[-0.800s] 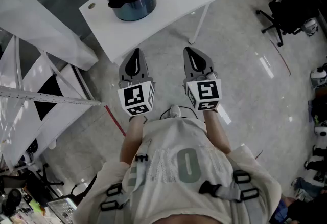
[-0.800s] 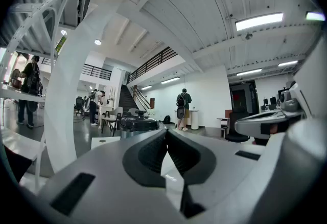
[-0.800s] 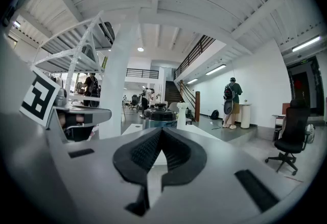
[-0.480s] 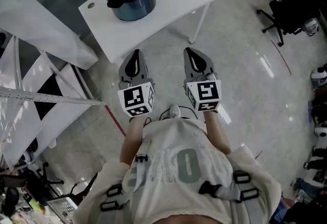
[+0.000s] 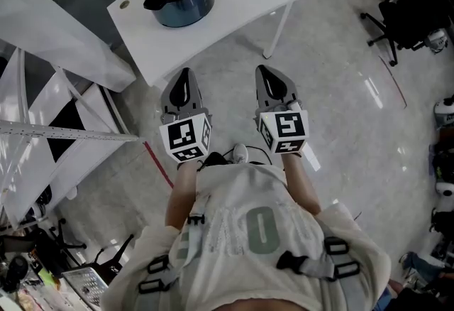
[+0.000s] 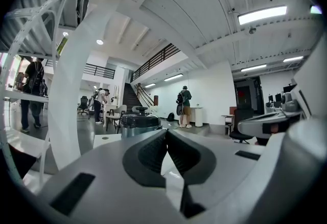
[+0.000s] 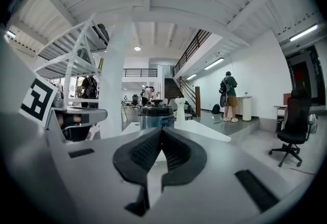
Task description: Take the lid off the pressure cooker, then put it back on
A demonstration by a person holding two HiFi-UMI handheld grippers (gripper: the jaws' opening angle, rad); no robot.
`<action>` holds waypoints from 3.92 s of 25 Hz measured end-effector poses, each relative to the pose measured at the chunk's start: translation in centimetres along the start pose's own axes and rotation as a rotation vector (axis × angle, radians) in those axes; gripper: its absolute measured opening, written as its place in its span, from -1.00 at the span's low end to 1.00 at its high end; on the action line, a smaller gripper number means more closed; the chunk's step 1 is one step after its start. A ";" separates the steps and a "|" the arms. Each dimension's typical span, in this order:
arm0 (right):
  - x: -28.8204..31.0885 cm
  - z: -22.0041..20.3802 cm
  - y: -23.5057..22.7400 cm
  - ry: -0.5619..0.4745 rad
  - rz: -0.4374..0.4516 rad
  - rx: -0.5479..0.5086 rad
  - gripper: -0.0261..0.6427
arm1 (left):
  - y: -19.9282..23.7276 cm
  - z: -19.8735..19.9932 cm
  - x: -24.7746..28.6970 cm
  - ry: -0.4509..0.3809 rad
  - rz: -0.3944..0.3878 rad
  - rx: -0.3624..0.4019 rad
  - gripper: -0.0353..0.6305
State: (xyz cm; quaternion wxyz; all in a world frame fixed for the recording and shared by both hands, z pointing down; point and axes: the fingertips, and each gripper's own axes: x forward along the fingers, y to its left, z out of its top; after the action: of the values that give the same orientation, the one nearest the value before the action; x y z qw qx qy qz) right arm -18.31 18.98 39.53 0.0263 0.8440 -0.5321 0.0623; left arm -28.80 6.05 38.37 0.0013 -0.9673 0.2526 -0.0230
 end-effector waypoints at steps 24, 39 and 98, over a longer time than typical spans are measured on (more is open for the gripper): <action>5.7 -0.4 -4.2 0.018 0.070 0.022 -0.90 | 1.7 0.2 6.7 0.031 0.102 0.027 -0.84; 16.5 2.8 -7.4 0.017 0.106 -0.039 -0.90 | 4.9 1.0 16.9 0.013 0.127 -0.022 -0.84; 45.9 7.7 -4.9 0.007 0.973 -0.164 -0.90 | 12.2 1.4 27.1 -0.024 0.986 -0.064 -0.84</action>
State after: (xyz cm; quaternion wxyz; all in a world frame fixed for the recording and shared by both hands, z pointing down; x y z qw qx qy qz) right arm 6.28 -20.82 38.10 0.0621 0.4926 -0.8676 0.0281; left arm -11.06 -17.87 38.02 -0.0148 -0.7322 0.6809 -0.0010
